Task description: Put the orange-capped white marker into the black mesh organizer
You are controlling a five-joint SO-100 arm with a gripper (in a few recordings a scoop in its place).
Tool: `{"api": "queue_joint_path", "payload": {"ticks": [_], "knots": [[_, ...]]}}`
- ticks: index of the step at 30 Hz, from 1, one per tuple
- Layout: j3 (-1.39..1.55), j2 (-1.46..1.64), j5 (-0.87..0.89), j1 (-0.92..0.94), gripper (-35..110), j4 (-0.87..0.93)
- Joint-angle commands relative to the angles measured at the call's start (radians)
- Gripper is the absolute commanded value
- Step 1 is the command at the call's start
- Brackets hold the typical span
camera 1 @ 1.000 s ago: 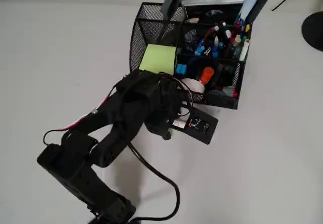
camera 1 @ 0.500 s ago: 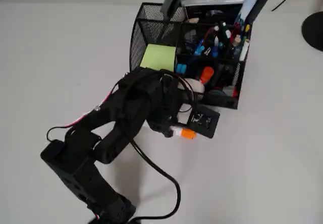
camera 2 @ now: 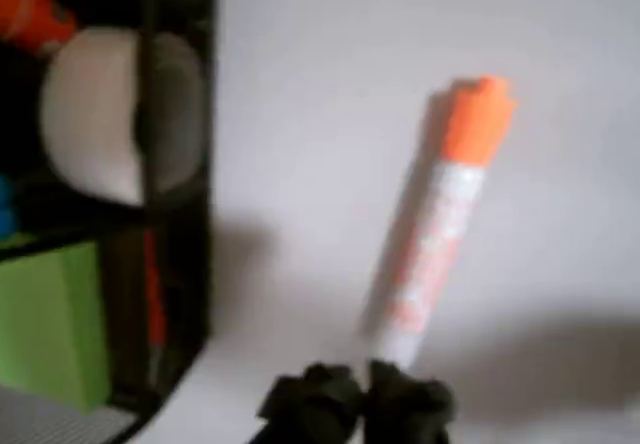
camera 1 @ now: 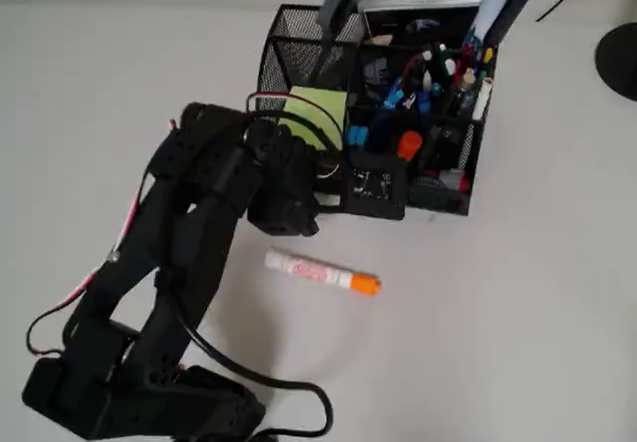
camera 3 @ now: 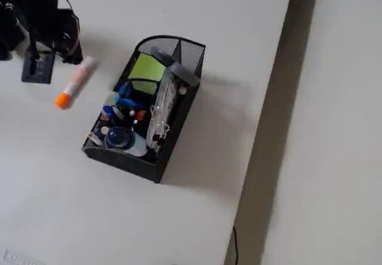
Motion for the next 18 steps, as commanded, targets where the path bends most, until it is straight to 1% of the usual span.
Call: {"api": "queue_joint_path", "payload": {"ticks": [1,2,4,8,12,18], "knots": [[-0.072,-0.034,0.164,0.028,20,0.117],[-0.072,-0.049,0.201,0.031,22,0.150],[-0.077,-0.087,0.207,0.046,27,0.212],[-0.075,-0.179,0.112,0.078,30,0.318],[0.028,-0.153,0.061,0.101,34,0.281],[0.156,-0.144,0.057,0.103,35,0.181]]}}
